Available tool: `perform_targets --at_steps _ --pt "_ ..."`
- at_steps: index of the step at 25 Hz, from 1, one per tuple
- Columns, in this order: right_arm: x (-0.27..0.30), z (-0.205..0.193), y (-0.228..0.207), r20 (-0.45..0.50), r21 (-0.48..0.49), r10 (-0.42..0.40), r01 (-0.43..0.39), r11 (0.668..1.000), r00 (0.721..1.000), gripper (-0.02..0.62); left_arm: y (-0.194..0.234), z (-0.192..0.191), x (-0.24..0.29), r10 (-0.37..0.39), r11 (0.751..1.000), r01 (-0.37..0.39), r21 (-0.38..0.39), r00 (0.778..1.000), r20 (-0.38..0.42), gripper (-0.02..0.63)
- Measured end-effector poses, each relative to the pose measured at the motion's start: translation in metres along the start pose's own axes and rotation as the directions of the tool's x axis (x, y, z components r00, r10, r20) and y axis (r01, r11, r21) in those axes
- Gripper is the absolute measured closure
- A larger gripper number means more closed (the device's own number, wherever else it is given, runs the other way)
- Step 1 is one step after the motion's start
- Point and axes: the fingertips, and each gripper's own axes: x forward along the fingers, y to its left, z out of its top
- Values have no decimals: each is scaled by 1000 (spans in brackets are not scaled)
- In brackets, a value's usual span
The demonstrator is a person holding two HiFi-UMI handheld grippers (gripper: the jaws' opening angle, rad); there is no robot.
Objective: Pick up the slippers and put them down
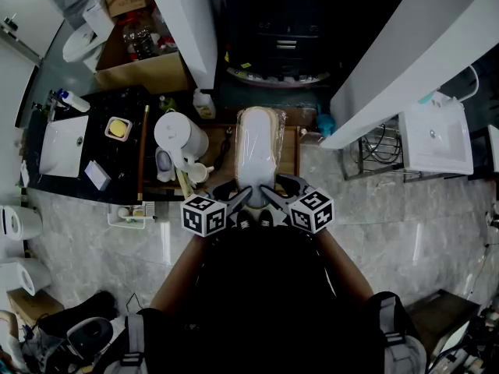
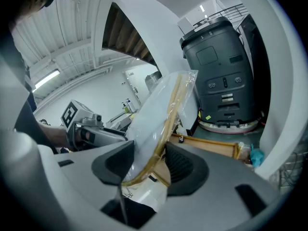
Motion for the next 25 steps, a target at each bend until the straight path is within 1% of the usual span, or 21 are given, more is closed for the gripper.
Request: perform_targets --at_steps 10,19,25 --pt "5 -7 0 -19 10 -1 1 1000 1000 391 5 -6 1 2 1000 -2 -11 1000 -19 399" --pt "13 -17 -6 -44 42 -3 4 999 999 391 14 -15 6 3 999 -4 -32 999 -49 400" --pt "22 -30 -9 -84 61 1 4 998 996 391 24 -27 12 -5 998 0 -57 996 -90 400"
